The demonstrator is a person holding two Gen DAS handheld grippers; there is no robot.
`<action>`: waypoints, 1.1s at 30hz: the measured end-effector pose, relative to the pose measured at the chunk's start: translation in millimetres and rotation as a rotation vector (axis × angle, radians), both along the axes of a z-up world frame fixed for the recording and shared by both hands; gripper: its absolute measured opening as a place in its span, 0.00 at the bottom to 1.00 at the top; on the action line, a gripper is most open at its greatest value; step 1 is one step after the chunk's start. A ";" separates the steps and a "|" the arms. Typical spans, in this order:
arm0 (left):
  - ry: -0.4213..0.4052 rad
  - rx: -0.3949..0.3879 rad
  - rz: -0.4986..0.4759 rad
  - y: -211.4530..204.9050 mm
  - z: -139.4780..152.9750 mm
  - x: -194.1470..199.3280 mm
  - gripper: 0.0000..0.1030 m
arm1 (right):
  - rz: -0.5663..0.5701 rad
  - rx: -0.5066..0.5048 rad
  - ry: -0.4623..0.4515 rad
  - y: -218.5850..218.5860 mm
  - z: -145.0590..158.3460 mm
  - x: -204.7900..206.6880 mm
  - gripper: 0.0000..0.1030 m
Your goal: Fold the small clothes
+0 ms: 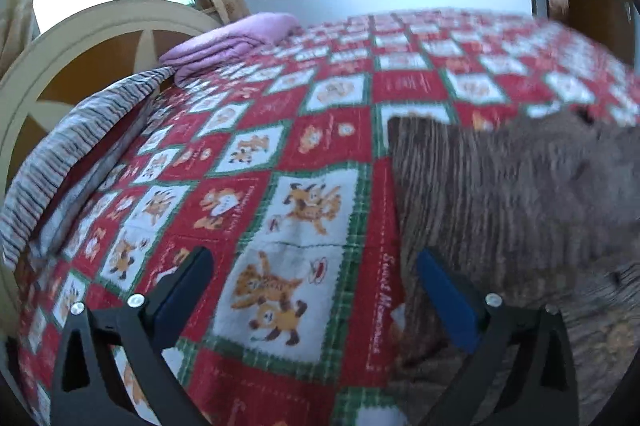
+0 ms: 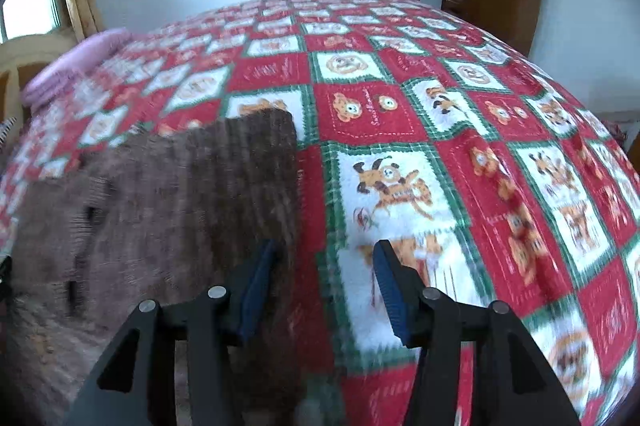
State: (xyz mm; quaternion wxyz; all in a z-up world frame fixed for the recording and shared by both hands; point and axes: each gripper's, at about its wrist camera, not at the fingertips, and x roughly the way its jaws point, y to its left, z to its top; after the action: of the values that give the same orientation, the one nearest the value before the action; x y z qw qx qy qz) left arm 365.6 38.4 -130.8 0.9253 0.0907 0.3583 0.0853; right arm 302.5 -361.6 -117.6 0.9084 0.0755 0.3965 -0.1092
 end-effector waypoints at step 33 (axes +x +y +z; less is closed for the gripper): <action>0.091 -0.099 -0.088 8.1 -8.2 -65.7 1.00 | 0.053 0.089 0.015 -7.7 -12.1 -62.8 0.63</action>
State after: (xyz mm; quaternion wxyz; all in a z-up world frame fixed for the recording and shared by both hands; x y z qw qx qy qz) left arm 299.9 46.5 -139.0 0.9143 0.0641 0.3994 0.0224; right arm 239.7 -369.3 -129.7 0.9038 0.1042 0.4095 -0.0678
